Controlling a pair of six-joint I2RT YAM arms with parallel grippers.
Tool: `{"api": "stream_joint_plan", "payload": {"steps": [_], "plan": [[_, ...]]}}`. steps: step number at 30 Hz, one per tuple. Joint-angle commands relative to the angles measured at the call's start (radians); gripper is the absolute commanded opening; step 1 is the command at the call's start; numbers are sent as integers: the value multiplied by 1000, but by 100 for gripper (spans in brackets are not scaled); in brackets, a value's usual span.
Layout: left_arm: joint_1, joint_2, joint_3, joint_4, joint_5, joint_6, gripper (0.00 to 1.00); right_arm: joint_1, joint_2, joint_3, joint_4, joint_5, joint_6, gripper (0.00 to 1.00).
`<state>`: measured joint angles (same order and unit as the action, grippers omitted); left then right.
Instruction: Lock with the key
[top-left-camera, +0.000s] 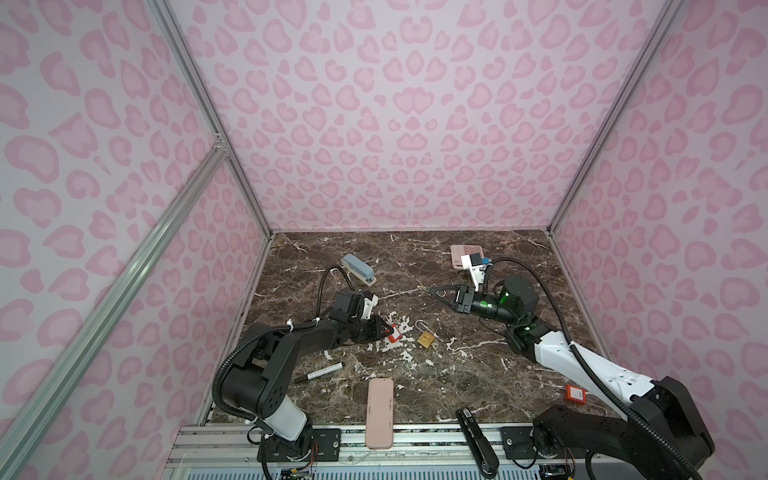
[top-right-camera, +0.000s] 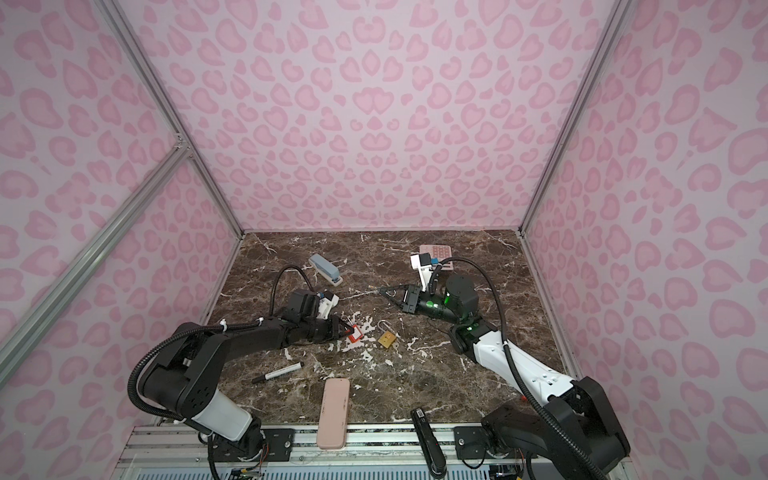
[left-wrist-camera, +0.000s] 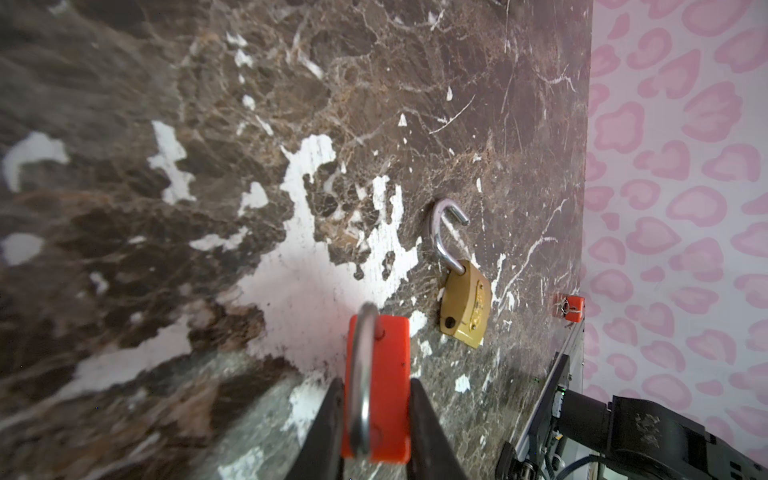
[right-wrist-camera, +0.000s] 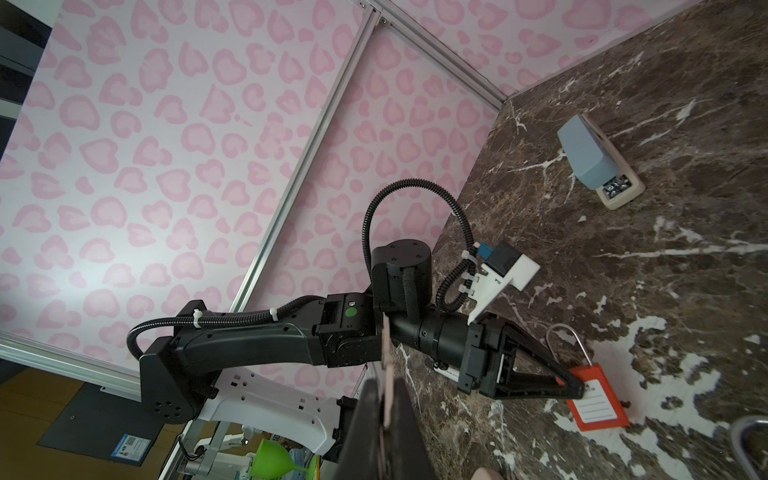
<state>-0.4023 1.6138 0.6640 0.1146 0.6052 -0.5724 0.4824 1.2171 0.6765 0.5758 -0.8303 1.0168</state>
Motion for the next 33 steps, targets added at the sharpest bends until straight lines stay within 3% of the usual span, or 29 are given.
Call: {"api": "stream_joint_plan", "payload": {"steps": [1,3,7,10,23,33], "plan": [[2,10,6,-25,-16,24,24,0,-3,-4,2,-2,-12,0],[2,5,3,-27,-33,22,32,0,-7,-4,1,-1,-13,0],[4,0,11,-36,-73,8,59,1,-7,-2,-3,0,-12,0],[4,1,19,-42,-114,-9,65,1,-7,3,-6,0,-14,0],[3,103,132,-24,-84,-32,66,0,-16,2,-39,6,-34,0],[1,130,159,-15,-67,-38,66,2,4,-75,-20,105,-11,0]]}}
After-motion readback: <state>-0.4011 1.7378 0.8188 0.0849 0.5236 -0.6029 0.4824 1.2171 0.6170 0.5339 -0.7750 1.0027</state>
